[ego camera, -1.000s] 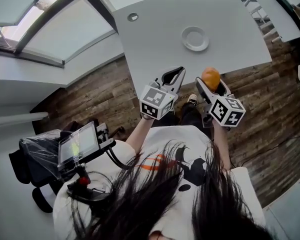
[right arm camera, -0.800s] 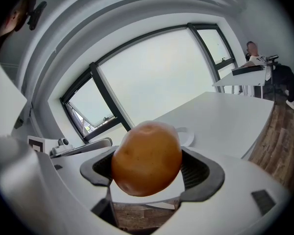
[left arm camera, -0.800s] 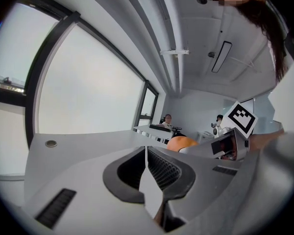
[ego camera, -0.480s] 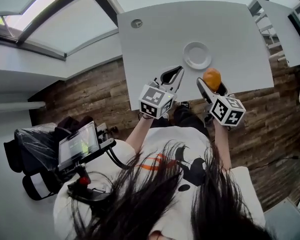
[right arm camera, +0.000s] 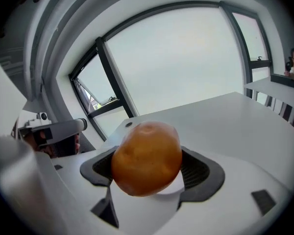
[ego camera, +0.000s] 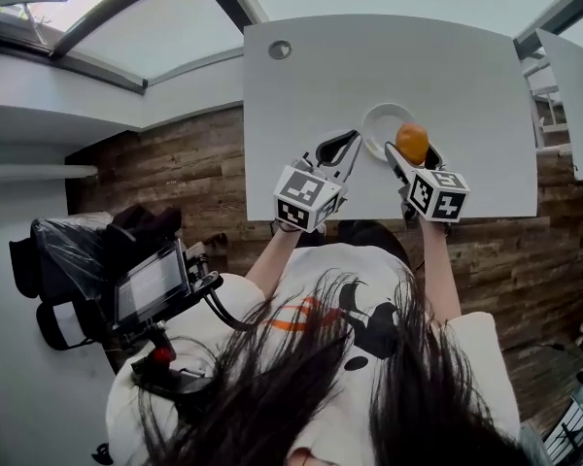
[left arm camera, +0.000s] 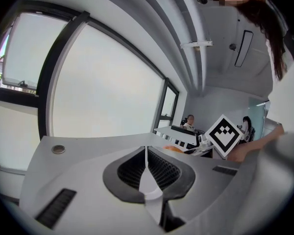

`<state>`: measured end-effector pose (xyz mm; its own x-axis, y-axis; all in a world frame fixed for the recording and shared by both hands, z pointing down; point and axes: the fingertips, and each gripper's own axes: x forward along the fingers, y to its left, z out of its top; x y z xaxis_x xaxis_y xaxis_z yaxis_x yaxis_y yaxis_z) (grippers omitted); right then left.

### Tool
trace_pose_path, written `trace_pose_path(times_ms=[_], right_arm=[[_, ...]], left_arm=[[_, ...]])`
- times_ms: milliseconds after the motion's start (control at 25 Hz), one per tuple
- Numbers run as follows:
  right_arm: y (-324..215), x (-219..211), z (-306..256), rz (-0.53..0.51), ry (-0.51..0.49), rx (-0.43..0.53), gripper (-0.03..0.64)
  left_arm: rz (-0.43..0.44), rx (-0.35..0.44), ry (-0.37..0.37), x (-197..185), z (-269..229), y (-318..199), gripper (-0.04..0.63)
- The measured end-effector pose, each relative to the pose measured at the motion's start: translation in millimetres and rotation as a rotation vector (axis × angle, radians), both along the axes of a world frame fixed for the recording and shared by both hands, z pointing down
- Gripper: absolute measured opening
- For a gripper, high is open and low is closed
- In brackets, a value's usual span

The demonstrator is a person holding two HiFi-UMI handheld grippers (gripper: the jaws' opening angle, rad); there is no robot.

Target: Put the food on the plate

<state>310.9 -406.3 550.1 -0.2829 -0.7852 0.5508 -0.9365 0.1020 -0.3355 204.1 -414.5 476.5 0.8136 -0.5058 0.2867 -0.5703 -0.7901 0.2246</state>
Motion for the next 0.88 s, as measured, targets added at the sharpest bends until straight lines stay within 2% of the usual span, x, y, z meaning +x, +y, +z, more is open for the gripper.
trace_pose_path(times_ms=[480,880], right_arm=[[-37.2,-27.2,66.9,-0.244,0.175,-0.102,0.387],[-35.4,-27.1,99.2,-0.275,0.252,-0.164,0.388]], left_arm=[[-0.073,-0.020,-0.015,-11.7,5.0,-16.1,0.006],[-0.074,-0.022,-0.027,-14.0,8.9,-15.9,0.006]])
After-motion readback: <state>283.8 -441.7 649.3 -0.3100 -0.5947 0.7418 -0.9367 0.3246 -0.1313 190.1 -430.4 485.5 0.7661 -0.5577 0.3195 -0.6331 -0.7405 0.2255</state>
